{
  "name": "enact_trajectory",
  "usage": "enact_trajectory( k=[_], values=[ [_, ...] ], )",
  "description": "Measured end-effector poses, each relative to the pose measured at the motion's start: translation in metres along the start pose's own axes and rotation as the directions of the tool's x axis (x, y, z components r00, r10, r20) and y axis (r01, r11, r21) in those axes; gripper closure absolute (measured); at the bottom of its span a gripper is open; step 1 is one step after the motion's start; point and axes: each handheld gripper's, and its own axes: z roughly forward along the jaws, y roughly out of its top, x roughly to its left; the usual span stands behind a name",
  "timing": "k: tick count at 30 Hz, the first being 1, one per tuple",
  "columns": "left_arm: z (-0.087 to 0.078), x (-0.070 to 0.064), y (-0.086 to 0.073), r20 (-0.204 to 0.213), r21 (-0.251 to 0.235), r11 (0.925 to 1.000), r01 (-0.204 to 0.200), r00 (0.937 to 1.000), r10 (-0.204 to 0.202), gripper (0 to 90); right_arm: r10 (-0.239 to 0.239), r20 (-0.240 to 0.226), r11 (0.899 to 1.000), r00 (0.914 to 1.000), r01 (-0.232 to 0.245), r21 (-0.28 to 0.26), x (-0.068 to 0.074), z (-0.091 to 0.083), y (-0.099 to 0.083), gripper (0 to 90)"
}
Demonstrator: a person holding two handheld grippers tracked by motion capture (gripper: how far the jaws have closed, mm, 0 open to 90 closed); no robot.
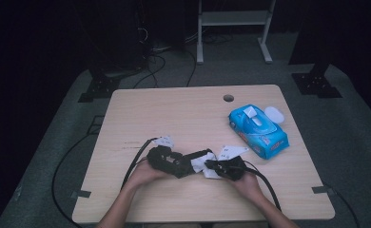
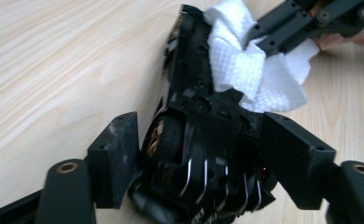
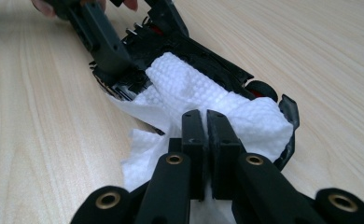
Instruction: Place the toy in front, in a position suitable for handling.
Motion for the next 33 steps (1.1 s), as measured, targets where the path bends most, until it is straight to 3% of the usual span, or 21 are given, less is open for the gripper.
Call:
enact_trajectory(
  k=[4,8,17,19,24,28,33],
  values=[
    [-0.007,0.006,-0.004,-0.009,-0.003,0.9983,0.058,0.9983,-0.058,25.0,0.000,-0.002,1.000,1.0000,0.000,-0.005,0.000,-0.001,-0.001,86.3],
    [-0.007,0.010,-0.007,0.024,0.007,0.9945,0.104,0.9943,-0.104,26.3,-0.004,0.002,1.000,1.0000,0.004,-0.007,0.001,-0.001,-0.002,86.4],
    [-0.008,0.016,-0.011,0.080,0.009,0.9803,0.197,0.9771,-0.198,32.9,-0.016,0.012,1.000,0.9998,0.016,-0.015,0.004,-0.002,-0.004,86.5],
    [-0.008,0.016,-0.011,0.082,-0.004,0.9807,0.196,0.9775,-0.195,34.1,-0.017,0.015,1.000,0.9997,0.018,-0.018,0.004,-0.002,-0.004,86.5],
    [-0.010,0.013,-0.011,0.068,-0.020,0.9882,0.152,0.9863,-0.151,35.5,-0.025,0.017,0.999,0.9995,0.025,-0.024,0.005,-0.002,-0.006,86.5],
    [-0.011,0.007,-0.010,0.037,-0.035,0.9966,0.075,0.9966,-0.074,35.5,-0.032,0.017,0.999,0.9993,0.032,-0.024,0.006,-0.004,-0.006,86.5],
    [-0.012,0.000,-0.008,-0.004,-0.049,0.9988,-0.008,1.0000,0.008,35.4,-0.031,0.012,0.999,0.9994,0.032,-0.024,0.007,-0.005,-0.008,86.5]
  ],
)
